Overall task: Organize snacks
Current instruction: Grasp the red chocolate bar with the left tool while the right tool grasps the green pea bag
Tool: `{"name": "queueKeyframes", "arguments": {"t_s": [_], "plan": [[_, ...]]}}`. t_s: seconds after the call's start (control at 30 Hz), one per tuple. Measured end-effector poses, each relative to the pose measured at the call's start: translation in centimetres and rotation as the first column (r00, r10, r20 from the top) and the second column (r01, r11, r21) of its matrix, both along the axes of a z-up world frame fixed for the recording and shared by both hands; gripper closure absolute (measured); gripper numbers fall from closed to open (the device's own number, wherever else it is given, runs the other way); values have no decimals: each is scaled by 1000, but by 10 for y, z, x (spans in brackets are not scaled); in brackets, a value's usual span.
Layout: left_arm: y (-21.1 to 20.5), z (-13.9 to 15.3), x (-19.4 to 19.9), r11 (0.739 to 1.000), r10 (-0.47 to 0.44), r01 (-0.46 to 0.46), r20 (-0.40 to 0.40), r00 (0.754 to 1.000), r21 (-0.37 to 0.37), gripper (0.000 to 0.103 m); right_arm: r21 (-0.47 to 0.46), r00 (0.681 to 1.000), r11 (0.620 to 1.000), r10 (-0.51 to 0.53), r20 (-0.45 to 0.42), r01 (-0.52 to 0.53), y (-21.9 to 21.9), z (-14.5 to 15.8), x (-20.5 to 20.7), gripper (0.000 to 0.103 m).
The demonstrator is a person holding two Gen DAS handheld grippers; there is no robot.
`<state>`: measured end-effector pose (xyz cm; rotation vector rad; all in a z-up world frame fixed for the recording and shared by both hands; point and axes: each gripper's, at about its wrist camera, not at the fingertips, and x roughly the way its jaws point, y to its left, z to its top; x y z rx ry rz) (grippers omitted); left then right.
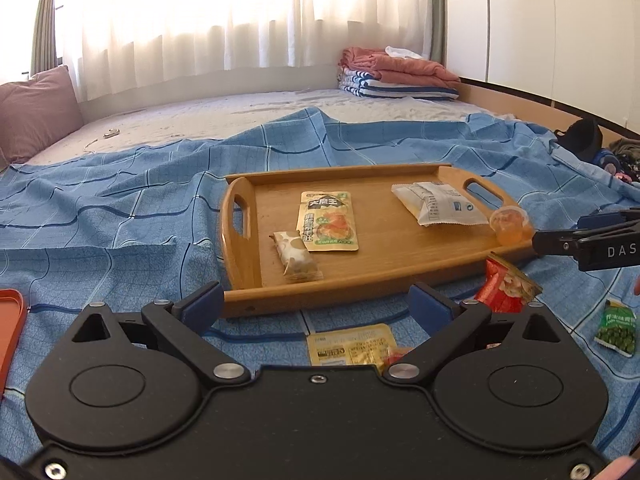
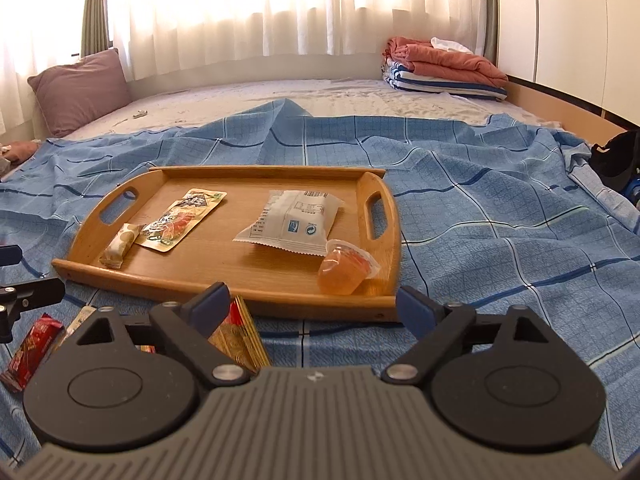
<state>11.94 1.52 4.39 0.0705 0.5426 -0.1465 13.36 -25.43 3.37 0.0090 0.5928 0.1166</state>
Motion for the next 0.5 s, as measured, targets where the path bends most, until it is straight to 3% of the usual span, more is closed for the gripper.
{"name": "queueKeyframes", "arguments": {"t_s": [0.5], "plan": [[18,-30,-52,998,66,-66,-17,998,-2,4,-125,995,991,-30,98,42,-17,-27,-88,0]]}}
